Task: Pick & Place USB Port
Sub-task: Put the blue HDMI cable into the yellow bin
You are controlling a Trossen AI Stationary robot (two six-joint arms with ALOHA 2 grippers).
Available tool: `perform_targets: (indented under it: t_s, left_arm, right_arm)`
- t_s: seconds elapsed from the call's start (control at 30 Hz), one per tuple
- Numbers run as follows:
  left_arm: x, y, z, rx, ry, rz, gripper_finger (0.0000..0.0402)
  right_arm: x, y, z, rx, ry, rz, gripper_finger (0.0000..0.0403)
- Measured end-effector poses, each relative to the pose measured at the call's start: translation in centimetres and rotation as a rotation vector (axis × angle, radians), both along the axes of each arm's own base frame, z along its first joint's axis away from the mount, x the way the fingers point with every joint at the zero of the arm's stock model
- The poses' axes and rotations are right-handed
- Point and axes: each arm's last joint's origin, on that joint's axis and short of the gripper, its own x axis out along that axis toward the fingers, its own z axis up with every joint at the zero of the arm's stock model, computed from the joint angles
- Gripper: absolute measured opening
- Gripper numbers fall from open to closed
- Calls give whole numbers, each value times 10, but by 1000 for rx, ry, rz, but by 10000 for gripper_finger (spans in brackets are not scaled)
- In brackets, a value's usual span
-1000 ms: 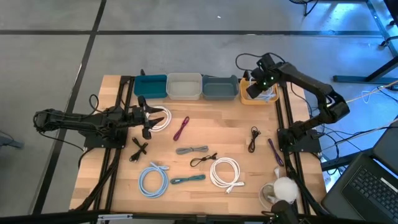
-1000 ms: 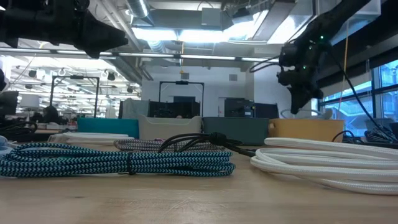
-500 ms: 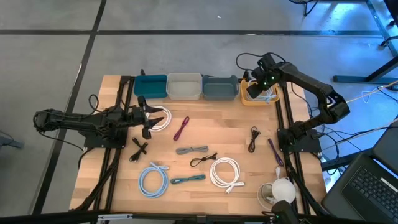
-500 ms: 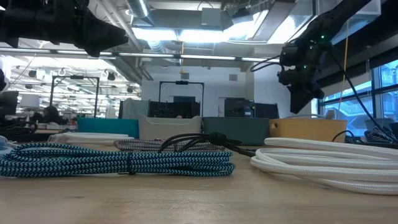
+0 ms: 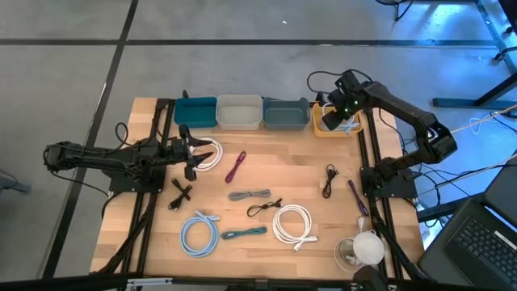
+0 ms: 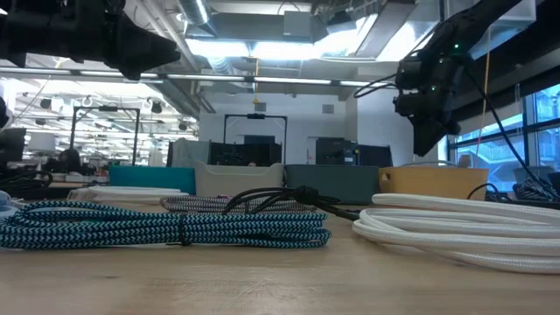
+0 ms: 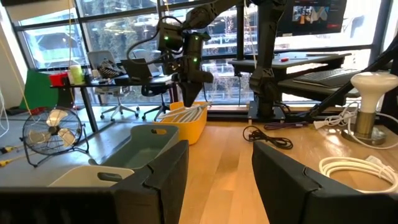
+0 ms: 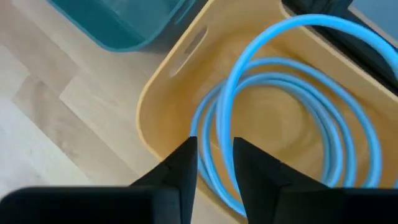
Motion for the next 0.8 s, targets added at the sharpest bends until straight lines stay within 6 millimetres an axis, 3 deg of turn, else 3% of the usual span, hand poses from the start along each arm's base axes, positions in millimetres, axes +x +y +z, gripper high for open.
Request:
perform_targets:
  t_s: [0.57, 0.8]
  left_arm:
    - [0, 0, 0, 0, 0, 0, 169]
    - [0, 0, 0, 0, 0, 0, 169]
  right_arm:
    - [1, 6, -13, -11, 53, 3, 93]
    - [-2, 9, -14, 28, 82, 11, 12]
